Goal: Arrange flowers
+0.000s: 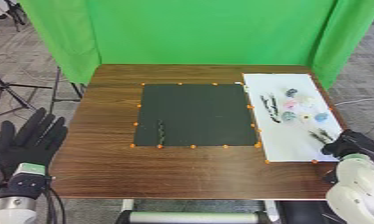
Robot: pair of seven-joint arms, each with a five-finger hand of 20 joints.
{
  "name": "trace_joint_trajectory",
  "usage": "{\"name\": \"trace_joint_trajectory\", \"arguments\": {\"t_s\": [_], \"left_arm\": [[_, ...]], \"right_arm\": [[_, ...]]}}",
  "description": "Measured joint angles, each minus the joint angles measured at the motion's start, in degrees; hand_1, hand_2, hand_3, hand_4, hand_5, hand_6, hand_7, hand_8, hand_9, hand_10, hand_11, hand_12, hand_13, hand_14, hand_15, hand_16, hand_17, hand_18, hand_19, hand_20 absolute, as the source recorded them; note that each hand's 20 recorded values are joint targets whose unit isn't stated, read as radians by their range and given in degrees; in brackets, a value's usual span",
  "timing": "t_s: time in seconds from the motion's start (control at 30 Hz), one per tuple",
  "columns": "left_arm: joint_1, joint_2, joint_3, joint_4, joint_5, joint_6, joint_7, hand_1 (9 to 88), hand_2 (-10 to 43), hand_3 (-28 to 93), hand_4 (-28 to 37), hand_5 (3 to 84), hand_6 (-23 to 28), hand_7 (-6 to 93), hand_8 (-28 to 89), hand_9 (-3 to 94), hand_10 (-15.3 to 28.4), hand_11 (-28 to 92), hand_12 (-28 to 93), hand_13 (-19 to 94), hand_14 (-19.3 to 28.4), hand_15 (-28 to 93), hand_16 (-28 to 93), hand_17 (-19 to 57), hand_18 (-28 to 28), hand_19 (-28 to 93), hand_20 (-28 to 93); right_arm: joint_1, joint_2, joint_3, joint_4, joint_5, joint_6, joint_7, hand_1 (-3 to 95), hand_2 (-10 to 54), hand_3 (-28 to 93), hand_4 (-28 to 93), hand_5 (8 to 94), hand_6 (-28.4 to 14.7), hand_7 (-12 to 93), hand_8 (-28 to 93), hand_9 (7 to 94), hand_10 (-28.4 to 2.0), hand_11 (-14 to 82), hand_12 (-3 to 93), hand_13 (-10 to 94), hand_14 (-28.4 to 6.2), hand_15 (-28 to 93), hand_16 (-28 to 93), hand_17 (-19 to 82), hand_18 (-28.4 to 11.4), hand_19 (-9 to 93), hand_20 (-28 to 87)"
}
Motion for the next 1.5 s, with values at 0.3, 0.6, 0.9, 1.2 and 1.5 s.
{"name": "trace_joint_trajectory", "arguments": {"t_s": [0.3,0.6,0.9,1.2,1.5], "left_arm": [[0.2,-0.02,0.33,-0.14,-0.01,0.05,0.01,28.5,9.2,71,-28.3,38.2,7.0,17.9,-10,32.9,14.9,19,11,23,14.3,34,-10,-1.1,7.6,25,6],[0.2,-0.02,0.48,-0.20,-0.07,0.08,0.06,28.4,9.1,71,-28.3,38.2,7.0,17.9,-10,32.9,14.9,20,11,24,14.2,34,-10,-1.1,7.6,25,6],[0.3,0.18,0.48,-0.66,-0.77,1.06,0.20,28.9,9.8,71,-28.3,38.9,7.4,18.1,-10,33.6,14.9,20,11,24,14.2,34,-10,-1.1,7.7,26,6],[0.2,0.28,0.49,-0.72,-1.14,1.80,0.07,28.9,10.0,71,-28.3,39.3,7.4,18.3,-10,34.1,14.7,21,11,24,14.1,35,-10,-1.2,7.8,27,6],[-0.5,0.40,0.28,-0.64,-1.17,1.84,-0.44,28.8,10.0,71,-28.3,39.2,7.4,18.3,-10,34.2,14.7,21,11,25,14.1,35,-10,-1.1,7.8,27,6]], "right_arm": [[-1.5,0.2,0.5,-2.0,-4.7,7.6,0.0,38.9,-9.5,72,-27,58.3,-6.2,24,-10,67.6,-16.6,47.8,34.5,65,-15.6,75,46,42,-25.1,93,46],[2.6,0.2,1.0,1.3,-0.1,-4.2,2.1,46.1,-9.5,59,-28,61.8,-6.0,21,-9,68.5,-16.2,47.2,33.8,65,-15.4,74,45,41,-25.3,93,46],[2.7,0.1,1.0,3.4,-0.4,-2.4,1.8,62.6,-2.9,51,-28,67.2,-1.5,46,16,73.8,-12.7,45.9,43.8,67,-13.4,73,46,40,-23.5,93,44],[-0.2,0.2,0.6,1.6,-2.9,8.7,0.6,54.6,-2.8,67,-28,67.8,-2.8,49,18,75.6,-12.9,47.4,44.7,71,-12.7,73,44,44,-24.3,93,46],[-1.6,1.9,-6.2,-6.8,-9.1,22.5,-3.0,52.4,-4.4,73,-28,69.0,-3.5,49,19,76.9,-12.6,47.7,45.6,73,-12.0,73,44,47,-23.8,93,48]]}}
